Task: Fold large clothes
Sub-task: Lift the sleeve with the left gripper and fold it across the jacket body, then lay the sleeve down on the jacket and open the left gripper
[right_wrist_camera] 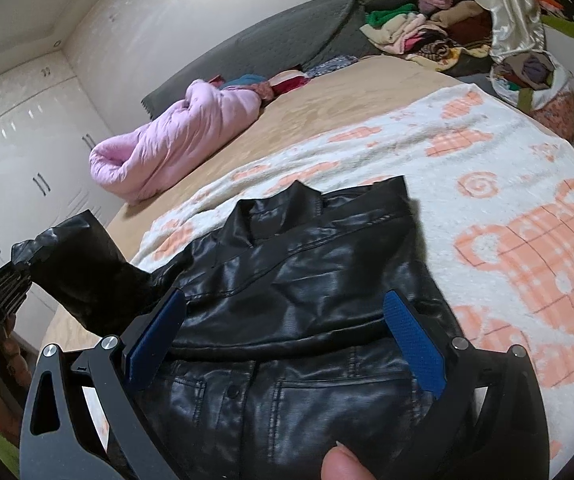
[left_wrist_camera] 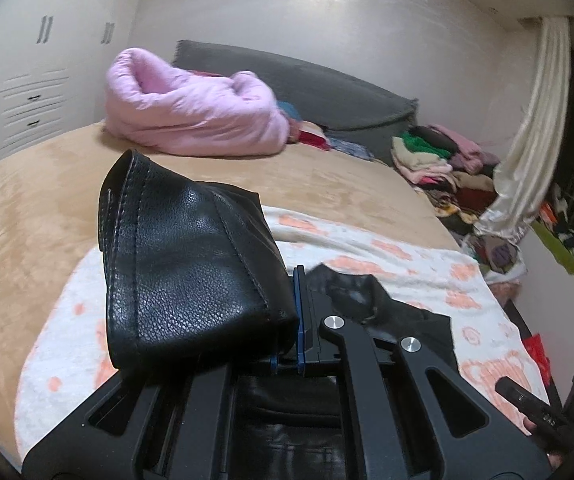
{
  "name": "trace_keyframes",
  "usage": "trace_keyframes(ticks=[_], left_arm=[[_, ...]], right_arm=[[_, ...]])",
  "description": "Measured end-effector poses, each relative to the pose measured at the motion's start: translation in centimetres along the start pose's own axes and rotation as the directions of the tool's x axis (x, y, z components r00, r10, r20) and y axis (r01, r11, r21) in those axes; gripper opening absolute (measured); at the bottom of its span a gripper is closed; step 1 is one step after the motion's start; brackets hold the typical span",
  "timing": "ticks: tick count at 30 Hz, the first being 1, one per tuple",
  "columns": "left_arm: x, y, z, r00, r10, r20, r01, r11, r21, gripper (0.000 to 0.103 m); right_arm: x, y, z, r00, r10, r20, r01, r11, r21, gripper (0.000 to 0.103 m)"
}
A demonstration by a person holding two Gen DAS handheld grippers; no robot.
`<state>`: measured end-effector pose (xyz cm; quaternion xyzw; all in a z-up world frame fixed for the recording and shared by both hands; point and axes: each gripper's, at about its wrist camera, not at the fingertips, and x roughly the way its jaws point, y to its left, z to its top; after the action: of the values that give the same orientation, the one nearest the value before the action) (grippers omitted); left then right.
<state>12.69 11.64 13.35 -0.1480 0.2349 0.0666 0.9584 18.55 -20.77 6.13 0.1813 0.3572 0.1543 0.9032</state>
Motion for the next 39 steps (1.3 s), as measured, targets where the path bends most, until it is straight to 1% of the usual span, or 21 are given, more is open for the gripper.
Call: trace_keyframes(ticks=[8, 13, 16, 20, 22, 23, 26, 30, 31, 32, 34, 36, 38, 39], left_arm=[[2.1, -4.8, -1.2, 0.997, -0.067, -0.048, 0.07, 0.994, 0.08, 0.0], [4.1, -8.1, -2.7, 0.989, -0.111, -0.094, 0.124, 0.981, 0.147, 0.0], [5.3, -9.5, -4.1, 0.981, -0.138, -0.133, 0.162, 0.969, 0.187, 0.0], [7.3, -11.8, -6.5, 0.962, -0.169, -0.213, 0.219, 0.946, 0.239, 0.0], [8.3, -12.8, -8.0, 0.949, -0.175, -0.264, 0.247, 0.93, 0.272, 0.001], [9.0, -13.3, -8.9, 0.941, -0.174, -0.291, 0.258, 0.924, 0.281, 0.001], [10.1, -13.8, -10.8, 0.926, -0.169, -0.339, 0.276, 0.914, 0.298, 0.003], [11.2, -14.6, -13.3, 0.907, -0.156, -0.391, 0.305, 0.883, 0.357, 0.006], [11.6, -14.9, -13.9, 0.899, -0.154, -0.41, 0.318, 0.872, 0.371, 0.008], [11.7, -14.9, -14.3, 0.895, -0.152, -0.42, 0.324, 0.867, 0.378, 0.01], [12.1, -15.0, -15.0, 0.883, -0.14, -0.448, 0.332, 0.861, 0.386, 0.011], [12.7, -15.1, -15.8, 0.874, -0.126, -0.469, 0.332, 0.86, 0.388, 0.012], [12.7, -14.7, -16.1, 0.87, -0.134, -0.475, 0.339, 0.862, 0.378, 0.014], [12.6, -14.5, -16.0, 0.863, -0.148, -0.483, 0.35, 0.864, 0.362, 0.015]], right_arm=[[-1.7, -3.3, 0.0, 0.999, -0.028, 0.031, 0.026, 0.998, 0.057, 0.098], [-2.8, -5.7, 0.3, 0.997, -0.056, 0.057, 0.049, 0.993, 0.11, 0.098], [-3.6, -7.2, 0.3, 0.994, -0.085, 0.07, 0.074, 0.988, 0.139, 0.098], [-4.1, -8.7, 0.4, 0.991, -0.11, 0.08, 0.095, 0.981, 0.171, 0.098], [-4.4, -9.5, 0.4, 0.989, -0.121, 0.083, 0.103, 0.975, 0.196, 0.098], [-4.5, -9.8, 0.3, 0.989, -0.125, 0.082, 0.106, 0.973, 0.204, 0.098], [-4.5, -10.6, 0.2, 0.987, -0.138, 0.077, 0.118, 0.968, 0.221, 0.098], [-4.2, -11.2, 0.0, 0.987, -0.15, 0.064, 0.131, 0.962, 0.238, 0.098], [-4.1, -11.3, 0.0, 0.986, -0.153, 0.061, 0.134, 0.961, 0.244, 0.098], [-4.0, -11.4, -0.1, 0.986, -0.154, 0.058, 0.135, 0.959, 0.249, 0.098], [-3.8, -11.5, -0.2, 0.987, -0.15, 0.051, 0.133, 0.959, 0.251, 0.098], [-3.5, -11.5, -0.2, 0.987, -0.153, 0.044, 0.138, 0.959, 0.247, 0.098], [-3.1, -11.5, -0.2, 0.99, -0.141, 0.031, 0.129, 0.96, 0.248, 0.098], [-2.9, -11.5, -0.3, 0.991, -0.133, 0.024, 0.123, 0.961, 0.248, 0.098]])
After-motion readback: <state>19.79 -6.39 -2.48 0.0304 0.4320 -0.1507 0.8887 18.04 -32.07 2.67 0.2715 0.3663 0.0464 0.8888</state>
